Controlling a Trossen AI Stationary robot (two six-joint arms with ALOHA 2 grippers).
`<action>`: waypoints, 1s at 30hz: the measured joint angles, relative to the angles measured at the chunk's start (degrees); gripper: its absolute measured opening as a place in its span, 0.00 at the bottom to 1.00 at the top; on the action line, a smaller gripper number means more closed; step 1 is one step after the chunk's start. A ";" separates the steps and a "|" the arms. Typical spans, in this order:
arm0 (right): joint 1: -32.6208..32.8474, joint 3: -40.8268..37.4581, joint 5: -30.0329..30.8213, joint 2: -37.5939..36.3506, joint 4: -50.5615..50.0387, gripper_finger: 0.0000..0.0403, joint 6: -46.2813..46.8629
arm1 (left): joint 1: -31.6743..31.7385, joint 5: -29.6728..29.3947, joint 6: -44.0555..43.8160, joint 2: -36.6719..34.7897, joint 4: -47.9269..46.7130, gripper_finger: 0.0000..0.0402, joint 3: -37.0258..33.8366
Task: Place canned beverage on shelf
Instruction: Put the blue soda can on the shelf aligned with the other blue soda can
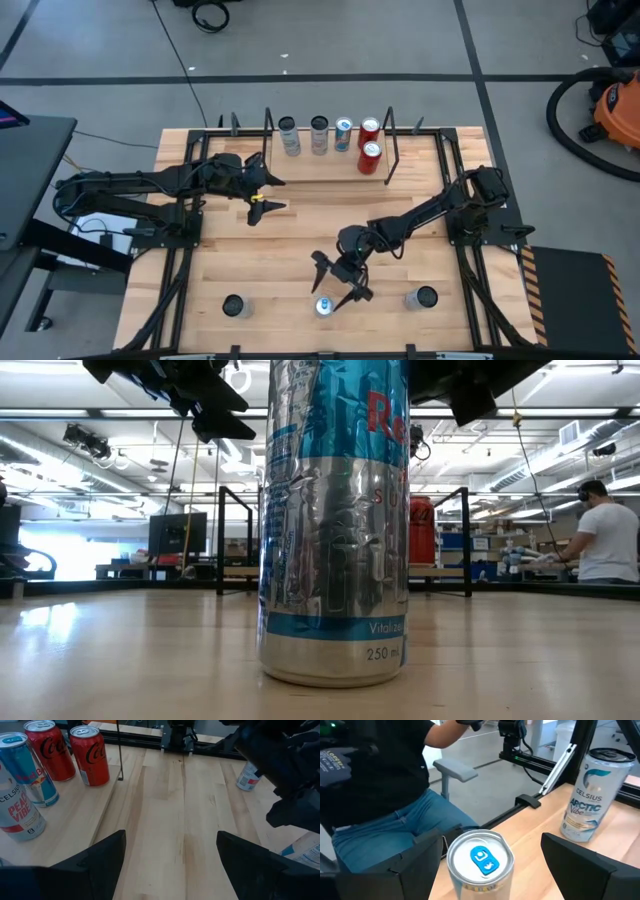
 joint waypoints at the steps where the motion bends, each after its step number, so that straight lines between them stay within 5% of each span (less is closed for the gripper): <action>1: 0.15 0.00 -0.05 0.00 0.01 0.86 0.00 | 0.00 0.00 0.00 0.01 0.00 0.78 0.00; 11: 0.00 -0.09 -2.10 6.40 6.01 0.86 4.98 | 0.00 0.00 0.13 -0.01 -0.11 0.78 0.00; 30: 0.65 0.31 -2.69 6.60 6.36 0.86 5.35 | 0.00 0.00 0.61 0.01 -0.26 0.78 0.00</action>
